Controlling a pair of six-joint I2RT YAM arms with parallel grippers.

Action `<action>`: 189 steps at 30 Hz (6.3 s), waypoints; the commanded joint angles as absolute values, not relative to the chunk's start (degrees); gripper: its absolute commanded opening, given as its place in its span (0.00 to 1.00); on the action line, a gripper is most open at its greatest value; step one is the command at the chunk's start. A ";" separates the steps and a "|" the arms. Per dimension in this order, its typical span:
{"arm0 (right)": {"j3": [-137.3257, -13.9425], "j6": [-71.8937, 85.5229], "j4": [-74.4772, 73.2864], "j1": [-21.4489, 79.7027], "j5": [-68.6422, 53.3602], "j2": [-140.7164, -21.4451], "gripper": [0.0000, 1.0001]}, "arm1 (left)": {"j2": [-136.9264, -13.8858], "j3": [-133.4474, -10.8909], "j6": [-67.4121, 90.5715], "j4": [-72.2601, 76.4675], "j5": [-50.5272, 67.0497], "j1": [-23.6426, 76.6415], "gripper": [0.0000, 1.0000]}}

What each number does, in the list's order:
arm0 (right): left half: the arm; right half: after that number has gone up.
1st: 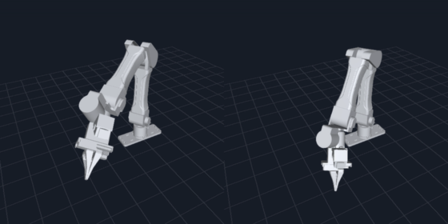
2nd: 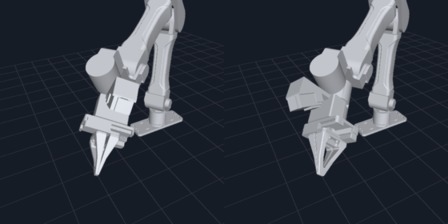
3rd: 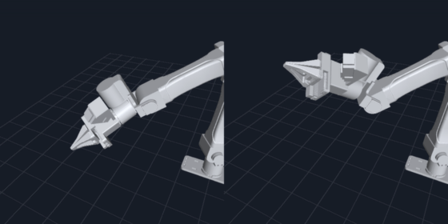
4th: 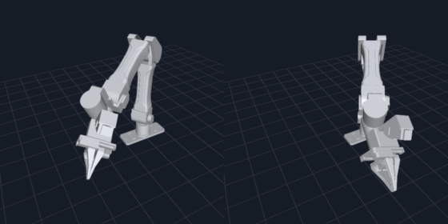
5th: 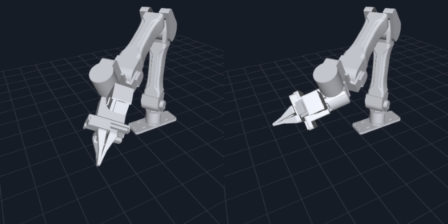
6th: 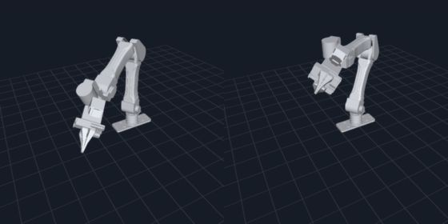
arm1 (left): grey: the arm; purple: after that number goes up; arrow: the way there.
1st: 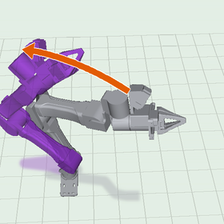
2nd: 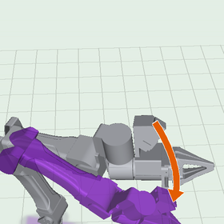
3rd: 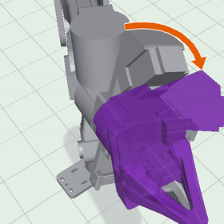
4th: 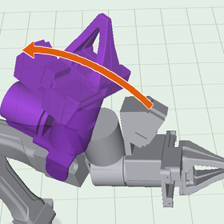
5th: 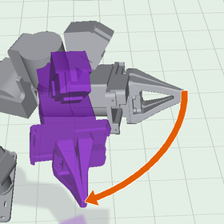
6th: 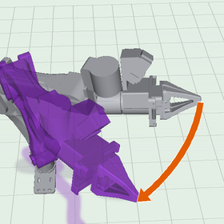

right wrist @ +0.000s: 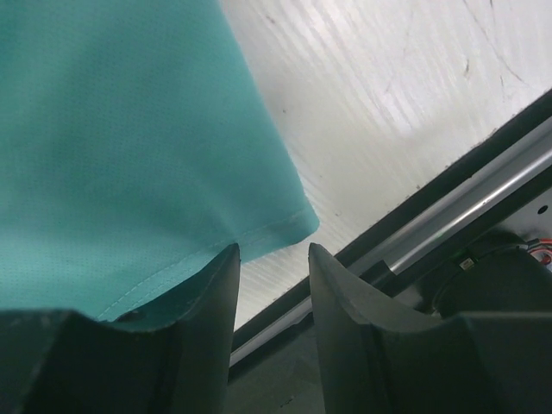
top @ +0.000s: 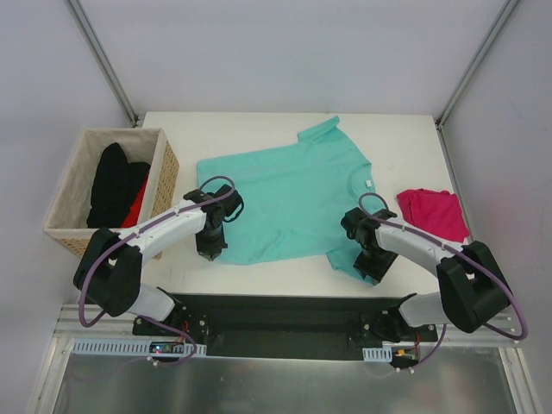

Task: Fold and stack the t-shirts
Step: Grap the side of the flattened tshirt closest away from the robot with both arms, then fold the flattened tshirt in 1/3 of the way

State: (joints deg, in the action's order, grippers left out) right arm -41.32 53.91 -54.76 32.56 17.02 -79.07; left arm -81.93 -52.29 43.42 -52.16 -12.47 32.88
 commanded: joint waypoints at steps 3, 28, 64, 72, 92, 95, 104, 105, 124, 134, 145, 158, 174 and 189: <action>-39.99 61.17 -59.67 32.17 16.08 -74.53 0.41 | -80.42 -54.05 42.54 -54.14 -13.54 32.17 0.00; -43.77 68.99 -62.84 36.74 24.42 -75.14 0.41 | -79.98 -55.90 39.90 -55.81 -12.13 32.08 0.00; -47.11 85.87 -67.77 50.89 31.11 -85.69 0.41 | -77.52 -56.69 34.46 -59.77 -12.57 29.09 0.00; -47.55 85.34 -66.54 50.98 30.32 -86.75 0.41 | -78.92 -58.88 32.17 -58.98 -14.06 25.40 0.00; -46.50 86.39 -66.45 54.14 25.93 -87.01 0.41 | -81.74 -60.73 31.64 -57.48 -11.95 24.08 0.00; -44.57 87.36 -65.92 54.05 25.05 -86.40 0.41 | -81.39 -60.47 31.73 -57.39 -12.04 24.08 0.00; -41.93 88.16 -63.64 54.05 23.73 -85.96 0.41 | -80.77 -60.21 31.64 -57.92 -11.95 24.08 0.00; -41.40 88.15 -63.11 54.14 23.56 -86.04 0.41 | -80.68 -60.12 31.64 -57.92 -11.95 24.08 0.00; -39.72 88.24 -60.55 54.14 22.58 -86.75 0.01 | -79.98 -59.59 32.34 -58.89 -12.74 24.08 0.00; -52.55 83.41 -70.57 53.70 32.60 -88.42 0.01 | -78.66 -61.43 33.57 -58.89 -13.45 24.08 0.00; -61.96 75.86 -75.15 49.92 39.46 -89.30 0.01 | -75.24 -62.23 36.03 -59.85 -14.50 23.64 0.00; -69.43 61.11 -70.85 38.60 44.47 -91.14 0.01 | -76.20 -65.91 37.88 -60.82 -15.82 21.53 0.00; -85.07 42.81 -63.28 30.15 44.21 -100.45 0.01 | -83.32 -73.21 39.11 -60.82 -17.49 18.99 0.00; -95.27 33.58 -60.83 27.16 44.39 -105.38 0.01 | -87.45 -76.99 38.32 -59.50 -18.37 15.91 0.00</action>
State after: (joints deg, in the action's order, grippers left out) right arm -92.27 37.06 -61.23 28.32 42.76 -104.42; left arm -86.59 -75.20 38.15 -58.85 -16.64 16.75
